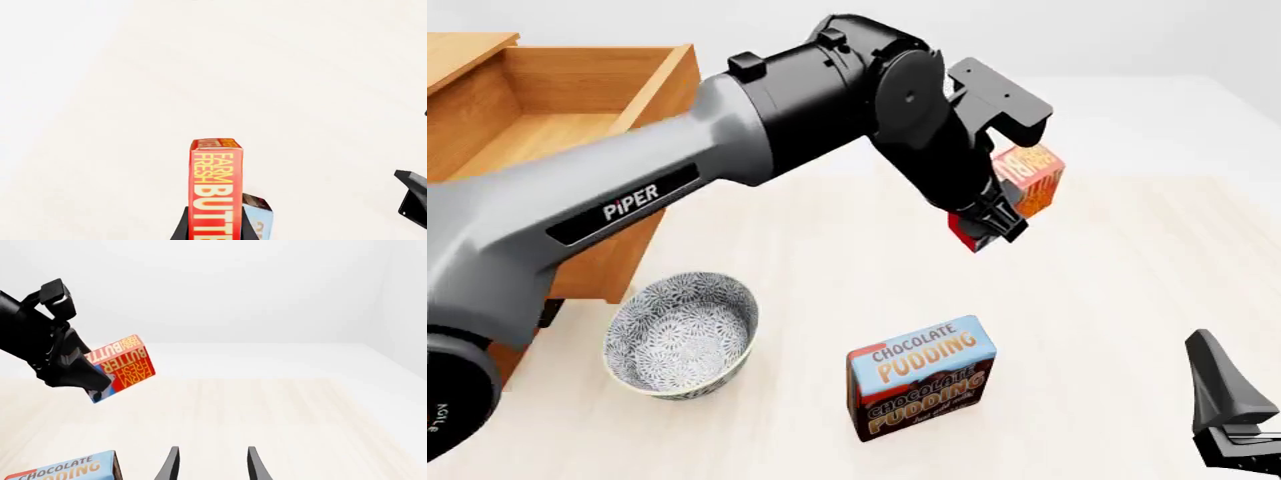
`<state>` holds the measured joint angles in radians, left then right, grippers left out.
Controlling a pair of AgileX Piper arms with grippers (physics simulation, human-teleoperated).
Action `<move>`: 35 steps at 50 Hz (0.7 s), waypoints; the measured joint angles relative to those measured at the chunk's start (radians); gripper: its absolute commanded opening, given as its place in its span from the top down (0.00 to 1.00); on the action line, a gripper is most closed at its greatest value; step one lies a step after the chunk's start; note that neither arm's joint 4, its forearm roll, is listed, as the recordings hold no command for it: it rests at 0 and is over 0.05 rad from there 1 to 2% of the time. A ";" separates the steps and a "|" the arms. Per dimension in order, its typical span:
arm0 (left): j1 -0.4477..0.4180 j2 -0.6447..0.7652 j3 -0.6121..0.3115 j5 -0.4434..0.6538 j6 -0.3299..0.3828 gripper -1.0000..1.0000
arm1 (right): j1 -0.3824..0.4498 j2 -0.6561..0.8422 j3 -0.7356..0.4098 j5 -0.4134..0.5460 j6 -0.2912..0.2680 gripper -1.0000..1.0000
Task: Put the butter at the back in the top drawer of the cabinet and close it.
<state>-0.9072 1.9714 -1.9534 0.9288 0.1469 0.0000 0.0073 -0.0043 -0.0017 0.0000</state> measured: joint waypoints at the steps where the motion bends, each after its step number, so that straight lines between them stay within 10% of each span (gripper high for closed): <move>1: 0.001 -0.008 0.001 0.006 0.000 1.00 | 0.000 0.000 0.000 0.000 0.000 0.00; 35: 0.171 -0.373 0.224 0.098 0.047 1.00 | 0.000 0.000 0.000 0.000 0.000 0.00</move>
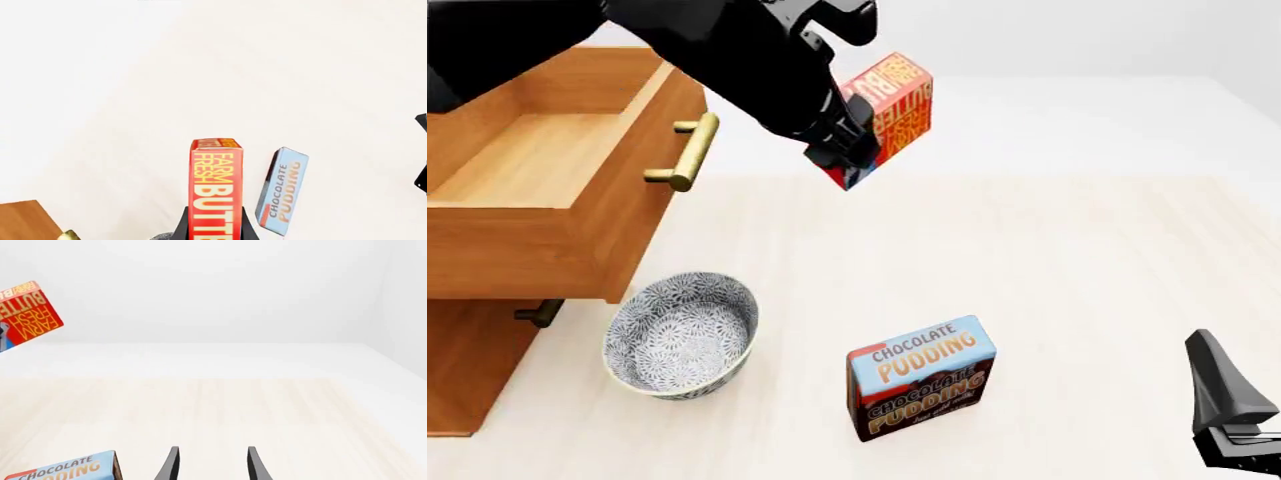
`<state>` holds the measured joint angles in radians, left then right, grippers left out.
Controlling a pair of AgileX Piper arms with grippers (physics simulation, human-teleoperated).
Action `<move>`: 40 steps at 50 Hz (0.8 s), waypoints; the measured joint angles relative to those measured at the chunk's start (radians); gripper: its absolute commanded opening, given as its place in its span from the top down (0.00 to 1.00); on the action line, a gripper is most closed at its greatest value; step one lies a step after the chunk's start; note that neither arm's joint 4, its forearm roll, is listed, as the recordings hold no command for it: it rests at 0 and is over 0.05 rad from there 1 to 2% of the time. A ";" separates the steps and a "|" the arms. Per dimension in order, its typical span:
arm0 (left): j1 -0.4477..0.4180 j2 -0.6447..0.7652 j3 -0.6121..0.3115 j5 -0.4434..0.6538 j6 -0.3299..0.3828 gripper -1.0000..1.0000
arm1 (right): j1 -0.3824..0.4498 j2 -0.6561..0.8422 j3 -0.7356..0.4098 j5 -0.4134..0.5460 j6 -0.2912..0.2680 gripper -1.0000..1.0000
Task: Put the butter at the back in the top drawer of the cabinet and close it.
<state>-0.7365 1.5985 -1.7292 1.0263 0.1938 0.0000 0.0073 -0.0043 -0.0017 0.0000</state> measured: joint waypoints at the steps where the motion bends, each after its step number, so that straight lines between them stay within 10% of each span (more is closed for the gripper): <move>1: 0.006 -0.011 0.005 0.002 0.002 1.00 | 0.000 0.000 0.000 0.000 0.000 0.00; 40: 0.289 -0.324 0.072 0.167 0.051 1.00 | 0.000 0.000 0.000 0.000 0.000 0.00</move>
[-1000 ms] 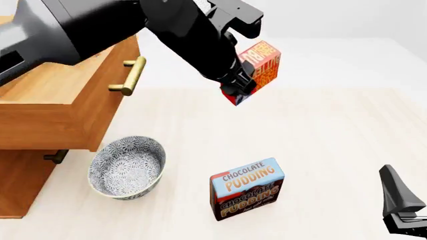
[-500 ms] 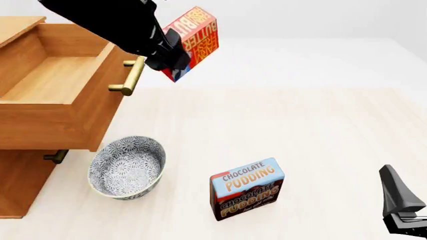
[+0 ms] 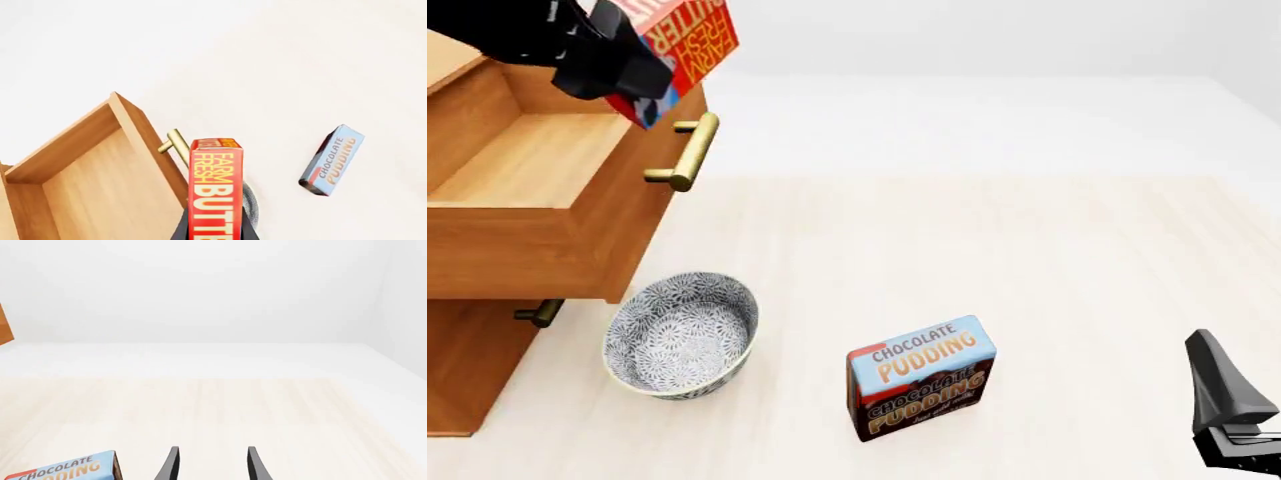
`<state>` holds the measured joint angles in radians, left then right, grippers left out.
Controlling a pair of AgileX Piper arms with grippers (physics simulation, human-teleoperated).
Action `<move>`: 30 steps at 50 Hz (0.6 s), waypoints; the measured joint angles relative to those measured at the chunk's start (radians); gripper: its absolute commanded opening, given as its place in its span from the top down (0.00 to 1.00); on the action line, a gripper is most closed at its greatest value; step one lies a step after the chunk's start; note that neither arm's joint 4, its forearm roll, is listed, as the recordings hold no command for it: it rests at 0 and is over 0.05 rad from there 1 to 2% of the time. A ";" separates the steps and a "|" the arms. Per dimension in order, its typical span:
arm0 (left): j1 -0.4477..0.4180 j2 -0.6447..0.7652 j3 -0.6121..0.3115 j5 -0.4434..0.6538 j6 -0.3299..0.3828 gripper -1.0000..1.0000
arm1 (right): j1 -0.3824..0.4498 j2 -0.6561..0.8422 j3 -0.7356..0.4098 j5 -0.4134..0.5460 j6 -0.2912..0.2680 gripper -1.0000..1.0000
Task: Put the butter at the back in the top drawer of the cabinet and close it.
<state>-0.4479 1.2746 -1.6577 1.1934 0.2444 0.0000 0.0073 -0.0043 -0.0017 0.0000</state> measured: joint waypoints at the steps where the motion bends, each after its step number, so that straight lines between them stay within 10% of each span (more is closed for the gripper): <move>1: 0.009 -0.004 0.000 0.003 -0.002 1.00 | 0.000 0.000 0.000 0.000 0.000 0.00; 30: 0.242 -0.043 0.046 0.027 -0.035 1.00 | 0.000 0.000 0.000 0.000 0.000 0.00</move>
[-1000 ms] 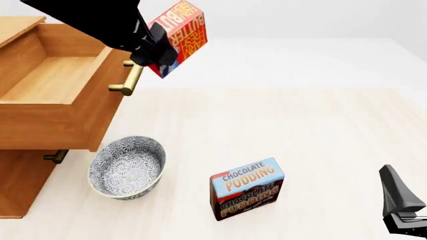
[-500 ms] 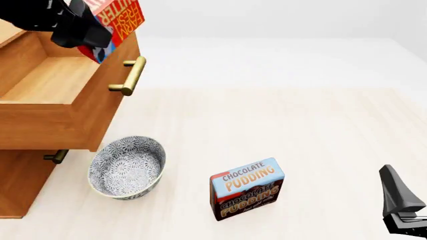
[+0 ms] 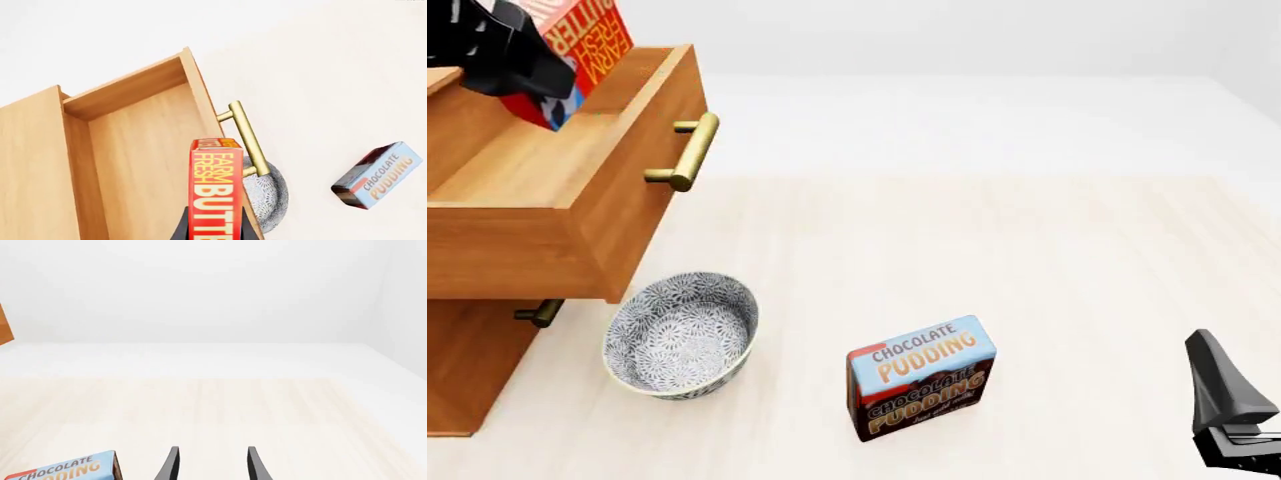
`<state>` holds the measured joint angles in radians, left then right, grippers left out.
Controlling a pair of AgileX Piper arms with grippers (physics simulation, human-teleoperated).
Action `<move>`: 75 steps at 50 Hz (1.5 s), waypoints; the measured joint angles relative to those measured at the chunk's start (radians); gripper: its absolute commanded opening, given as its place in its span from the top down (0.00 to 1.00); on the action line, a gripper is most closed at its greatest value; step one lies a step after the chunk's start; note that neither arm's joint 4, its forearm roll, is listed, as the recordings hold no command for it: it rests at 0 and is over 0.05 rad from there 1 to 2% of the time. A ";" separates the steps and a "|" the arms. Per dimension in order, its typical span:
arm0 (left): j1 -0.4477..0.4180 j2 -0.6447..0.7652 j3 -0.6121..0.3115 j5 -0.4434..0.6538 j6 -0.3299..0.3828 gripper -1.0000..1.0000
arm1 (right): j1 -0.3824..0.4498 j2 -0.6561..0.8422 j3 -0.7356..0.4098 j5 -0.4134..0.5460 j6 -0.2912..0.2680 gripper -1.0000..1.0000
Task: Put the butter at the back in the top drawer of the cabinet and close it.
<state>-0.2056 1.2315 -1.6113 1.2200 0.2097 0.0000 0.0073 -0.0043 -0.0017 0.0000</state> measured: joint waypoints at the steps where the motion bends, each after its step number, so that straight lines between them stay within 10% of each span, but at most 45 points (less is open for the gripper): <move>1: 0.008 -0.001 0.002 0.000 0.001 1.00 | 0.000 0.000 0.000 0.000 0.000 0.00; 75: 0.236 0.199 -0.047 0.000 -0.055 1.00 | 0.000 0.000 0.000 0.000 0.000 0.00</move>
<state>0.0308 1.4306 -1.6586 1.2200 0.1549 0.0000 0.0073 -0.0043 -0.0017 0.0000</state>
